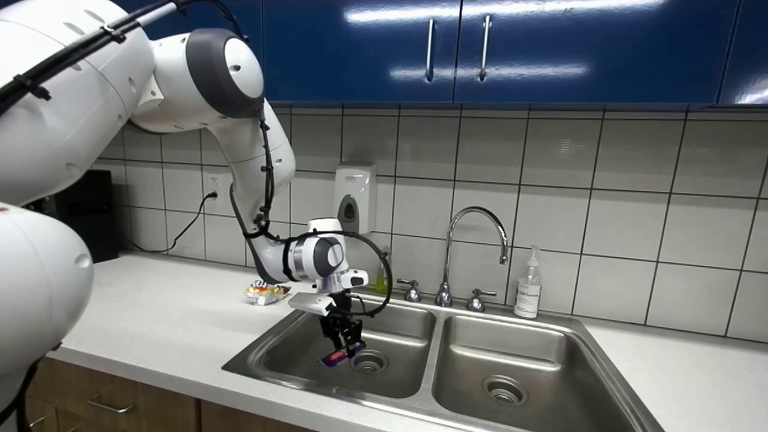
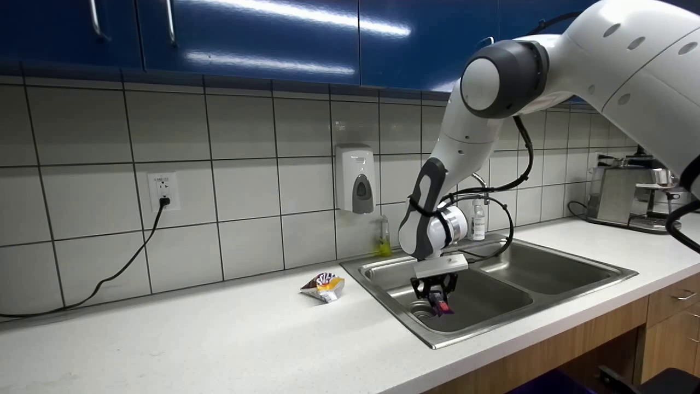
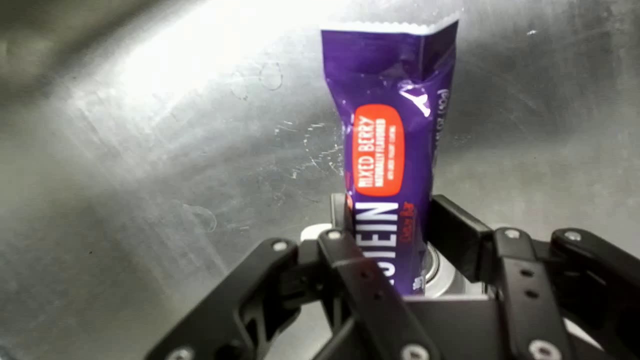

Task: Remove the candy bar from the sink

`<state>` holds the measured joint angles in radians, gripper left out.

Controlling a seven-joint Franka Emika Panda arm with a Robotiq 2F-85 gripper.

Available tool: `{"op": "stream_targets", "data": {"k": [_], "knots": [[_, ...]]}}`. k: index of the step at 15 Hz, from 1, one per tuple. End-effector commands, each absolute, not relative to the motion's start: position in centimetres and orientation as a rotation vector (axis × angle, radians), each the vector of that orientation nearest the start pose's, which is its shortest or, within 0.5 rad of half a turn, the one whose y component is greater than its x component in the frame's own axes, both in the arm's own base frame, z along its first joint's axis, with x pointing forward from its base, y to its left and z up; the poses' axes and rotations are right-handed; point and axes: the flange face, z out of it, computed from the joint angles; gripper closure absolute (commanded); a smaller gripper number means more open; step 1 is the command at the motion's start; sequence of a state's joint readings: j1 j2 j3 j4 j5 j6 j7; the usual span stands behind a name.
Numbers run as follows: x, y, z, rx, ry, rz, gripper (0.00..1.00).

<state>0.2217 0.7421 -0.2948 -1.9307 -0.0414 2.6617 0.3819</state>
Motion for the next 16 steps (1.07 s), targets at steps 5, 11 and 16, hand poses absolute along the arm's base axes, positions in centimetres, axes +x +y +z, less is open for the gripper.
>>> {"op": "stream_targets", "data": {"k": [5, 11, 16], "knots": [[60.1, -1.3, 15.7, -3.323, 0.343, -0.035, 0.81], [57.7, 1.6, 18.2, -3.321, 0.132, -0.062, 0.81], [55.3, 4.2, 20.4, -3.308, -0.052, -0.084, 0.81]]}}
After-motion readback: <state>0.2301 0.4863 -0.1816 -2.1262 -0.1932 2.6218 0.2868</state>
